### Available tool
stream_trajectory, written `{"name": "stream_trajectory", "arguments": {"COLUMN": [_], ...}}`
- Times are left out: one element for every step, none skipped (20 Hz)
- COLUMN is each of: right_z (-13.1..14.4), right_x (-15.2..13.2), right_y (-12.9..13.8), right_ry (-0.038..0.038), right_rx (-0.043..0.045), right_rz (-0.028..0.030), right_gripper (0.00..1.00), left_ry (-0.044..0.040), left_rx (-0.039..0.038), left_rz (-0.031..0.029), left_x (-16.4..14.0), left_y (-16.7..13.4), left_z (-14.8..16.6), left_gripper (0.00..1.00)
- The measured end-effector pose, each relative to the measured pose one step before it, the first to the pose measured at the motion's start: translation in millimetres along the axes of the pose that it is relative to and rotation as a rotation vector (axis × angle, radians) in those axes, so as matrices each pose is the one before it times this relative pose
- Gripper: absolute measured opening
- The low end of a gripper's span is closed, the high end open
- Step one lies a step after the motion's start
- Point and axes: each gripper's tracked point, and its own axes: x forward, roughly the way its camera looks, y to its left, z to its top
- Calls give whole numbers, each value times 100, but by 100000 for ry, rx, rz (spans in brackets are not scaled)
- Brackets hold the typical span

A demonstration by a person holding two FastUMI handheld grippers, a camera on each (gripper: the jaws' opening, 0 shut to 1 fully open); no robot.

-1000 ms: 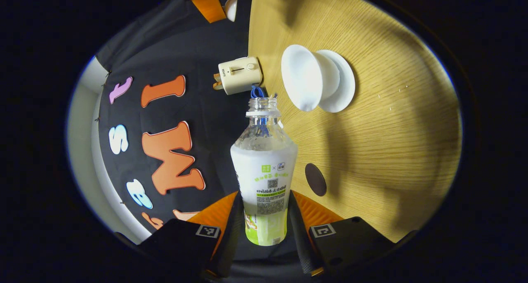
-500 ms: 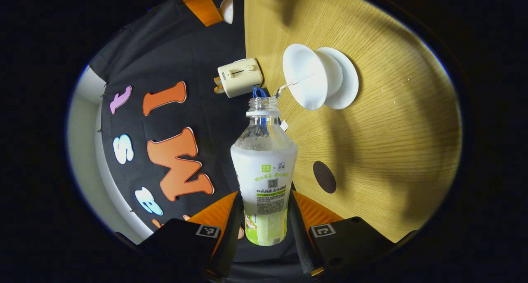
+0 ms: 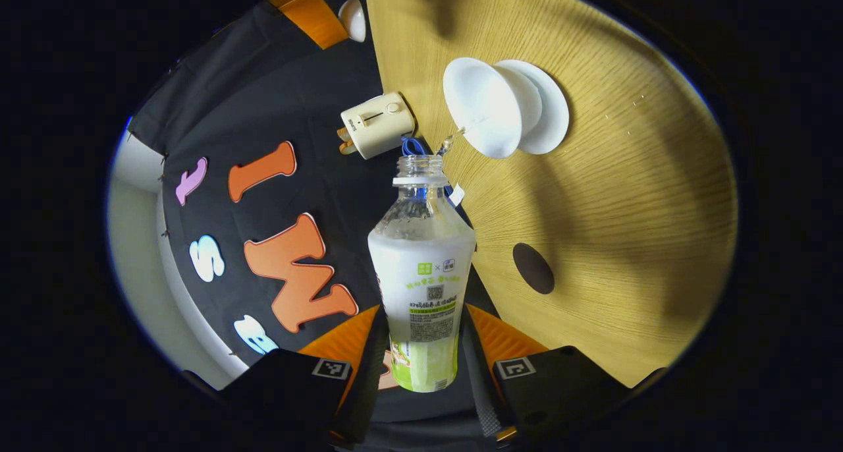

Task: Open the teacup lid with one hand, grasp the water bottle and pour water into the teacup with the other hand; after pouring, place the water bottle on the coaster and then close the teacup lid.

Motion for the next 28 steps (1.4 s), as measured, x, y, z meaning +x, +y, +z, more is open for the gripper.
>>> {"name": "stream_trajectory", "arguments": {"right_z": [104, 12, -89, -29, -126, -35, -13, -53, -30, -11, -64, -71, -454, -376, -136, -78, 15, 57, 82, 75, 41, 43, 78, -73, -71, -6, 296, 269], "right_x": [-16, 48, -63, -19, 97, 46, -52, -18, 22, 47, -75, -31, 200, 108, 48, -25, -36, 23, -161, 47, 7, 57, -166, 18, 159, 76, 32, -3], "right_y": [47, 31, 57, 21, 50, 105, 102, 61, -30, -79, 41, 34, 415, -95, 14, 26, 152, 142, 94, 150, 41, 120, -4, 145, 126, -37, -115, -88], "right_ry": [-177, 34, -47, 181, 35, 21, 69, -123, 59, 121, 23, -99, 1350, 893, 271, 111, 25, -137, -156, -326, -7, -288, 6, 64, 425, 438, -264, -396], "right_rx": [-648, -708, -620, -449, -221, -52, -204, -259, -273, -28, -68, 136, 1287, 251, -613, -501, -468, -368, -390, -504, -493, -538, -200, -39, 69, -321, -476, -232], "right_rz": [184, 202, 114, 115, 209, 403, 762, 152, 138, 82, 350, 626, 2291, -143, -119, -130, 338, 147, 277, 154, 176, 236, -59, 545, 592, -111, -255, -59], "right_gripper": [18, 18, 18, 18, 18, 18, 18, 18, 18, 18, 18, 18, 18, 18, 18, 18, 18, 18, 18, 18, 18, 18, 18, 18, 18, 18, 18, 18], "left_ry": [-342, -143, -325, -120, -73, 121, -259, -225, -206, -43, -237, -327, -1419, -246, -539, -60, -478, 36, -328, -11, -255, 167, -547, -34, -81, 232, 355, 351], "left_rx": [539, 1331, 1182, 1174, 1125, 752, 684, 1129, 1282, 1560, 1735, 1402, 2296, 1353, 1398, 1170, 1152, 1217, 1309, 1751, 1030, 942, 1119, 1445, 1893, 795, 722, 831], "left_rz": [-423, 150, 158, 201, 267, 205, 30, 48, 306, 536, 322, 292, 101, 134, 389, 352, 349, 424, 249, 768, 59, 177, 180, 405, 909, 311, 751, 679], "left_x": [84, -16, 73, -96, 132, 32, -70, -94, -29, 10, -61, -84, 9, 87, -58, 32, -23, 22, 12, 53, 79, 87, 38, -60, 52, 55, 19, -64], "left_y": [-139, 51, 70, 207, 189, 163, -102, 86, 67, 300, 142, 134, 115, 209, 142, 164, 106, 239, 90, 361, 48, 113, 95, 305, 331, 310, 590, 247], "left_z": [93, 24, 80, -30, -37, -11, 69, 2, 32, 10, 55, 7, 277, 60, 146, 115, 137, 15, 1, -1, -3, -66, 73, -27, -119, -301, -395, -248], "left_gripper": [65, 63, 63, 63, 63, 65, 64, 63, 65, 64, 64, 64, 64, 64, 64, 65, 64, 66, 64, 65, 65, 66, 65, 64, 66, 65, 65, 65]}}
